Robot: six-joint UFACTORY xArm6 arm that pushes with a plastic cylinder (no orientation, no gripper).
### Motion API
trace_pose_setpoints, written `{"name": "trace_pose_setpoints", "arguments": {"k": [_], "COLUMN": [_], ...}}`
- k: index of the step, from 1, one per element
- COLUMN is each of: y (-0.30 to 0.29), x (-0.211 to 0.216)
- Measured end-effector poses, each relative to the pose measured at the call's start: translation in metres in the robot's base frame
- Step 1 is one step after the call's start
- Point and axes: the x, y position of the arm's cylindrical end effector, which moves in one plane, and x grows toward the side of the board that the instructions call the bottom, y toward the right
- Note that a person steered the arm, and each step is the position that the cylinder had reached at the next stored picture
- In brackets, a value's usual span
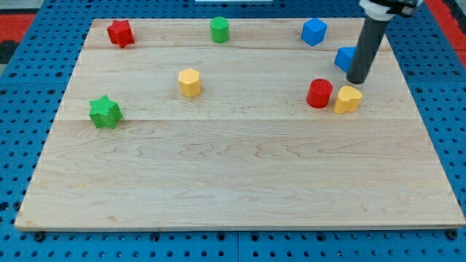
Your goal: Move the blue triangle vertically below the green circle
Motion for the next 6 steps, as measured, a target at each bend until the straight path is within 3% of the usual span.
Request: {"name": "trace_pose_setpoints", "arguments": {"k": [2,4,6], "y": [0.047,-0.202,-0.305], "x": [-0.040,-0.054,-0.063]}}
